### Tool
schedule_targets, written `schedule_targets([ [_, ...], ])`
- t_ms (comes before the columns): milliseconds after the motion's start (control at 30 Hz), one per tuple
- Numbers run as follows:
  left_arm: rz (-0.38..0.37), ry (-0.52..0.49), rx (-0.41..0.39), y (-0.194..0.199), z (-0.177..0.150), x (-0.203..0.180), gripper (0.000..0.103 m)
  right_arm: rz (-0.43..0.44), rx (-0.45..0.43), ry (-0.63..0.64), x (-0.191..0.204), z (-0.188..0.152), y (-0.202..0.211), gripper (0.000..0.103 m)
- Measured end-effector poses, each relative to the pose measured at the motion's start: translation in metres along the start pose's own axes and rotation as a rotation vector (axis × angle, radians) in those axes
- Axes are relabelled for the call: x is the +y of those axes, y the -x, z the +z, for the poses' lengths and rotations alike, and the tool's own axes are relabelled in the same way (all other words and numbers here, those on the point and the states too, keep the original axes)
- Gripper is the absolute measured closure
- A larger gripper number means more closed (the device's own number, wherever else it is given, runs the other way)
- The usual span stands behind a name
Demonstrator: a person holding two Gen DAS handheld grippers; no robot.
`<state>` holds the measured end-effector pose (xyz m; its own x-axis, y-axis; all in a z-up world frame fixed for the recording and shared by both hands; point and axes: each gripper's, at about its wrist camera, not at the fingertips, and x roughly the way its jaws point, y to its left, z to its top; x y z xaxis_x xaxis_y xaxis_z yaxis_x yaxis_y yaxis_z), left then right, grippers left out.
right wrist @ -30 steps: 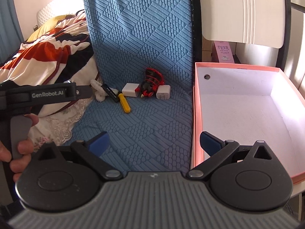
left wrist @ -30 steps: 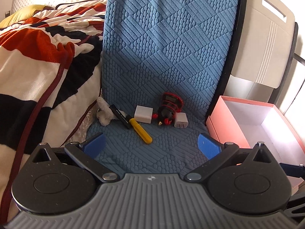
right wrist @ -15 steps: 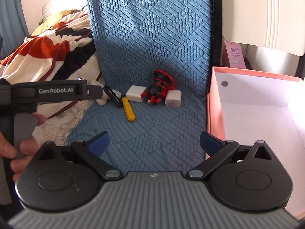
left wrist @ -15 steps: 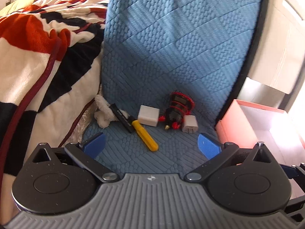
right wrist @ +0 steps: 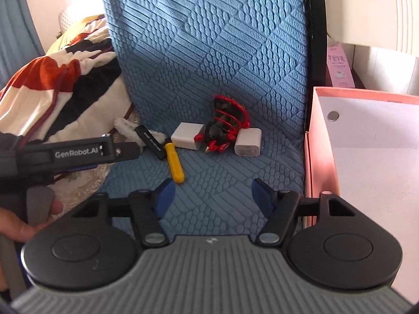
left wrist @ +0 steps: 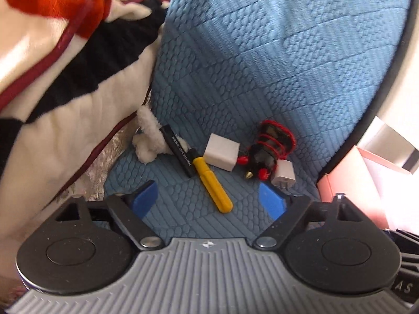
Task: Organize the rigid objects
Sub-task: 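Reach the right gripper to the white charger while the left gripper approaches the white plush toy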
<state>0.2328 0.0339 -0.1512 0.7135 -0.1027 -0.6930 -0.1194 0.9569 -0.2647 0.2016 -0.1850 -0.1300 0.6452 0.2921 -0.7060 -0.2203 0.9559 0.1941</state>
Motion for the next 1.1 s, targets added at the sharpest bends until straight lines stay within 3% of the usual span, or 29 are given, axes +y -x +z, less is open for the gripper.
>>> schedule_targets([
  [267,0.055,0.113,0.069,-0.039,0.003,0.02,0.033,0.033,0.058,-0.08,-0.017,0.023,-0.05,0.04],
  [400,0.086,0.144,0.061,-0.055,0.008,0.029,0.033,-0.001,0.093,-0.013,-0.02,0.036,-0.086,0.039],
  [467,0.097,0.158,0.052,-0.061,0.013,0.032,0.033,-0.052,0.089,0.035,-0.021,0.04,-0.101,0.039],
  [667,0.135,0.12,-0.009,-0.076,0.03,0.031,0.037,-0.061,0.128,0.031,-0.036,0.046,-0.137,0.04],
  [933,0.18,0.119,-0.108,-0.07,0.041,0.034,0.054,-0.058,0.133,0.042,-0.043,0.048,-0.155,0.043],
  [1100,0.19,0.132,-0.117,-0.07,0.045,0.038,0.065,-0.056,0.144,0.005,-0.05,0.048,-0.166,0.043],
])
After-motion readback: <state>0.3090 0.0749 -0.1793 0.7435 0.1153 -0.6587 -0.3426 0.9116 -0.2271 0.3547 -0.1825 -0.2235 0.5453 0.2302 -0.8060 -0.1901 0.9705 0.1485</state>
